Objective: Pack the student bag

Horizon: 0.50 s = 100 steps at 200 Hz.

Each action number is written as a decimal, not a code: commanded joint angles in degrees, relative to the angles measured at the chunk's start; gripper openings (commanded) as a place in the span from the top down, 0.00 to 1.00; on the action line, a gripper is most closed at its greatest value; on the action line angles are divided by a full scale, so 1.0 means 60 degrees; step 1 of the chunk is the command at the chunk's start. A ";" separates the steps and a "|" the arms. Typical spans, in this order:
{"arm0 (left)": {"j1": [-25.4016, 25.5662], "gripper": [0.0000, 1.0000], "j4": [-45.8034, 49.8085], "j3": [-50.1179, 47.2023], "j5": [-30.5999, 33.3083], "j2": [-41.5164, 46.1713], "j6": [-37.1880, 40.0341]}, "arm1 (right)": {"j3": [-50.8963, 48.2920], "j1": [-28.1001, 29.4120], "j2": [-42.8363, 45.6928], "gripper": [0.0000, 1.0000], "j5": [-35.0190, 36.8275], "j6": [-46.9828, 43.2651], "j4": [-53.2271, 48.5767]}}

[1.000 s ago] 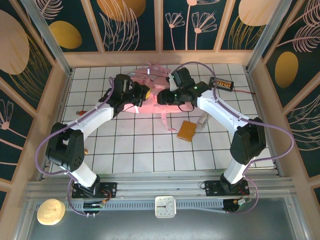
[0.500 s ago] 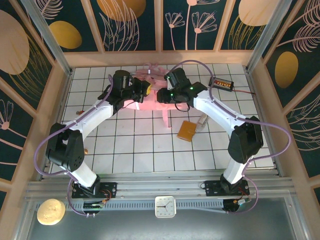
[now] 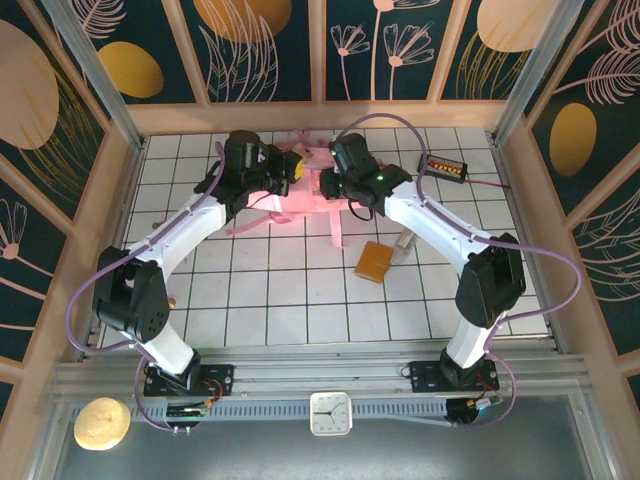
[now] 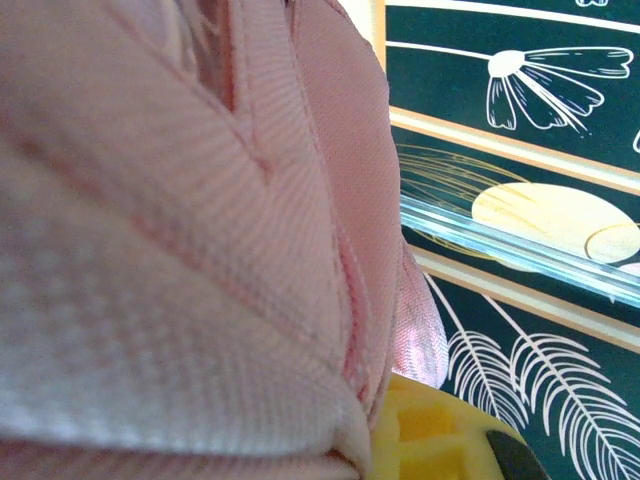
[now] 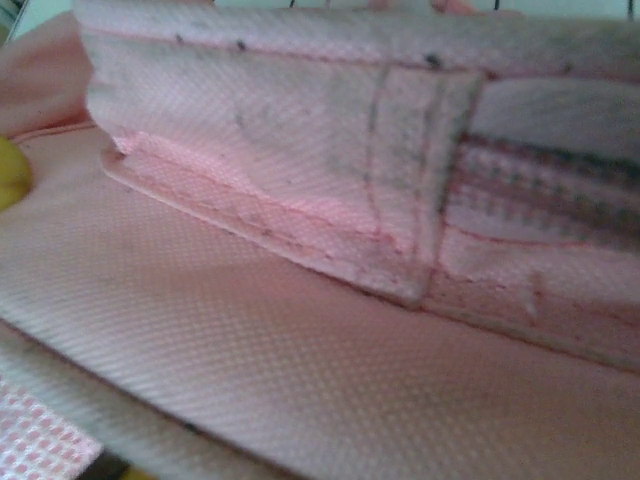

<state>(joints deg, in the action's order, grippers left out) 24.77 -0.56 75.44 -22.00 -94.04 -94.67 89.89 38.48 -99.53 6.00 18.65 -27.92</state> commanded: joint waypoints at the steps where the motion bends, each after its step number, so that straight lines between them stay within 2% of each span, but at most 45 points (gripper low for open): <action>1: 0.0281 1.00 -0.1682 0.0861 -0.1016 0.0388 0.0075 | 0.0414 -0.0017 0.0063 0.88 0.0750 -0.0157 0.0523; 14: 0.0280 1.00 -0.1687 0.0789 -0.1015 0.0421 0.0088 | 0.0436 -0.0027 0.0079 1.00 0.0773 -0.0179 0.0490; 37: 0.0280 1.00 -0.1705 0.0523 -0.0963 0.0496 0.0171 | 0.0531 -0.0047 0.0190 1.00 0.0764 -0.0278 0.0039; 53: 0.0280 1.00 -0.1603 0.0347 -0.0859 0.0541 0.0363 | 0.0453 -0.0159 0.0412 1.00 0.0328 -0.0368 -0.0464; 100: 0.0146 1.00 -0.1162 -0.0172 -0.0481 0.0683 0.1205 | 0.0243 -0.1741 0.0632 1.00 -0.3755 -0.0672 -0.2412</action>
<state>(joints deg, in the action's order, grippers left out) 25.82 -0.14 74.85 -22.04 -94.06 -92.33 90.61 34.26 -98.02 -5.21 16.71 -34.13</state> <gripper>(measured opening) 0.079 0.068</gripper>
